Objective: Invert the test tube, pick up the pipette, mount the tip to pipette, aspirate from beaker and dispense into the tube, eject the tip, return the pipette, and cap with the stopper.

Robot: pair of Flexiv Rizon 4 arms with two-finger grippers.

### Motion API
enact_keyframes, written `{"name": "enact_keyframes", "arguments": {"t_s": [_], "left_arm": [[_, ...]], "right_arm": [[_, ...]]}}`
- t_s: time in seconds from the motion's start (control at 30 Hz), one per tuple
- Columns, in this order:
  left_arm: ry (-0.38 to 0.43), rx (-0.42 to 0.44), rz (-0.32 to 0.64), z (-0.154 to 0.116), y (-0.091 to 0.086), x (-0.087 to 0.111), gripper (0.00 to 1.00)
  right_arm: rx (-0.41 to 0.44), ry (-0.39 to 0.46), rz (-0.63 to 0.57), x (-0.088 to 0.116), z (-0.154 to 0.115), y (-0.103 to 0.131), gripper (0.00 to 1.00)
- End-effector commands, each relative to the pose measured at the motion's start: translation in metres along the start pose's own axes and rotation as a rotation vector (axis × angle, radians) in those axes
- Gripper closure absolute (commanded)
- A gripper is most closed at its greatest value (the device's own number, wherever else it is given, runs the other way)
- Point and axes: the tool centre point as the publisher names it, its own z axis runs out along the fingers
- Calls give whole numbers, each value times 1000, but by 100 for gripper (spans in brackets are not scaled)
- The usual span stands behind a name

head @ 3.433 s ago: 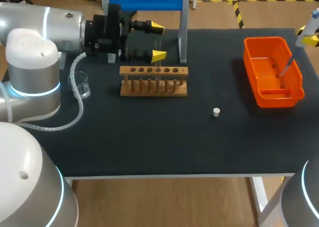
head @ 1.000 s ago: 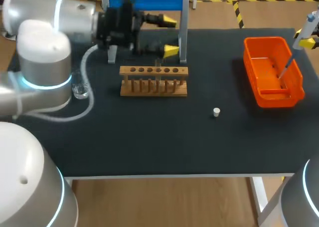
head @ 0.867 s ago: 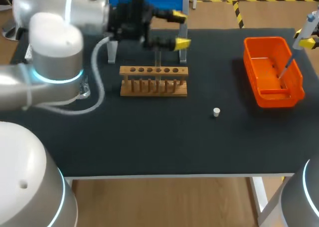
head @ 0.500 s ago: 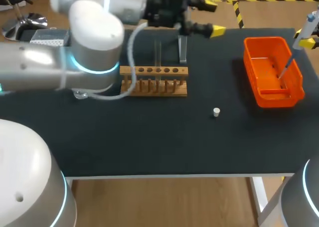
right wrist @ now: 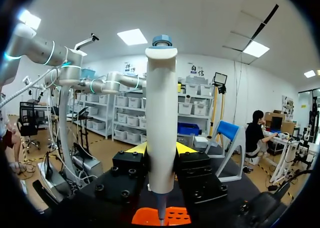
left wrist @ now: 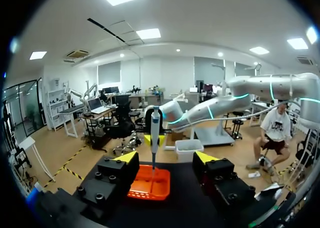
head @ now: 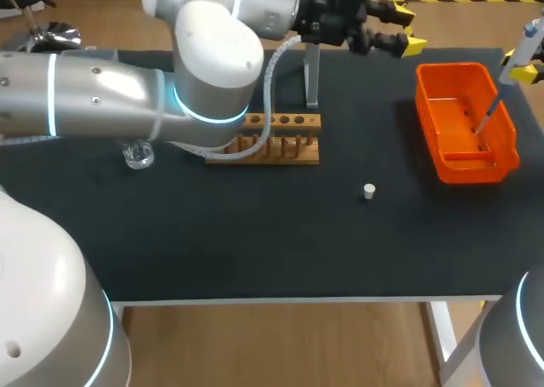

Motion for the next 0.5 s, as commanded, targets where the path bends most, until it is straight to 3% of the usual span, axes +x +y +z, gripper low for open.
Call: {"name": "enact_keyframes", "arguments": {"t_s": [0.03,0.5], "left_arm": [[-2,4,0,2,1,0,100],[-5,10,-6,8,-1,0,100]], "right_arm": [[2,3,0,-1,-1,0,100],[2,3,0,-1,-1,0,100]]}}
